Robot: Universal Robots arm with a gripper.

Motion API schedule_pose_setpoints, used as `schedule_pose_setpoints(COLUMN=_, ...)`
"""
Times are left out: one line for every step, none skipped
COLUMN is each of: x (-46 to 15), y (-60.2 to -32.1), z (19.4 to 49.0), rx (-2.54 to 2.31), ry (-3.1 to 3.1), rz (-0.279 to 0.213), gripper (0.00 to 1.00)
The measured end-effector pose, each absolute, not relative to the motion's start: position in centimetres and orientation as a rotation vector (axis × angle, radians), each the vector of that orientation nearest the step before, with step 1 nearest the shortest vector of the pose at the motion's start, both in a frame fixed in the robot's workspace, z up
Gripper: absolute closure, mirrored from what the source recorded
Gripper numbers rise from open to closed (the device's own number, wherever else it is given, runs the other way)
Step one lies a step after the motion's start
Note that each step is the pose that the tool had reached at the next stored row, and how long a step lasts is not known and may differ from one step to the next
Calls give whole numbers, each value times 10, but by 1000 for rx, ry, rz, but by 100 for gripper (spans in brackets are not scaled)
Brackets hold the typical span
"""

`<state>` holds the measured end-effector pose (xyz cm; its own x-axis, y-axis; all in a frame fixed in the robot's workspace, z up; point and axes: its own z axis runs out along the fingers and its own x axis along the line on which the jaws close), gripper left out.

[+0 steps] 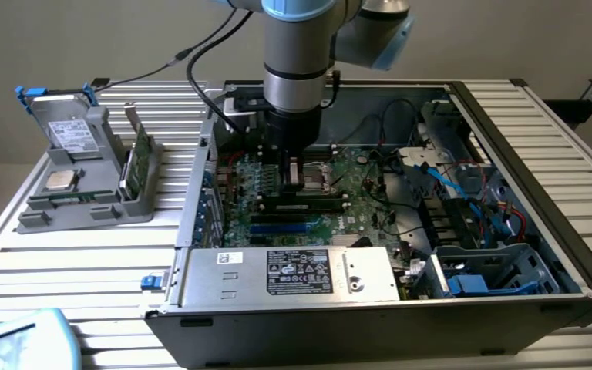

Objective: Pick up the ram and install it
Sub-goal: 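Press down the ram until it locks into place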

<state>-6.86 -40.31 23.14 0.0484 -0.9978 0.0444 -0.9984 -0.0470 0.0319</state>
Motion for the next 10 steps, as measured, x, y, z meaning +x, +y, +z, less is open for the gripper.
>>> schedule_pose_setpoints(x=-66, y=-403, z=231, rx=2234, ry=-2130, rz=13, gripper=89)
schedule_pose_setpoints(x=-64, y=-403, z=232, rx=2233, ry=-2129, rz=10, gripper=89)
schedule_pose_setpoints(x=-62, y=-403, z=232, rx=2232, ry=-2128, rz=8, gripper=89)
schedule_pose_setpoints(x=-60, y=-403, z=232, rx=2231, ry=-2127, rz=5, gripper=89)
schedule_pose_setpoints(x=-58, y=-403, z=232, rx=2230, ry=-2125, rz=2, gripper=89)
schedule_pose_setpoints(x=-56, y=-403, z=232, rx=2229, ry=-2124, rz=-1, gripper=89)
schedule_pose_setpoints(x=-54, y=-403, z=232, rx=2228, ry=-2123, rz=-4, gripper=89)
schedule_pose_setpoints(x=-52, y=-403, z=233, rx=2227, ry=-2122, rz=-7, gripper=89)
schedule_pose_setpoints(x=-51, y=-403, z=233, rx=2226, ry=-2121, rz=-9, gripper=89)
schedule_pose_setpoints(x=-51, y=-403, z=233, rx=2226, ry=-2121, rz=-9, gripper=89)
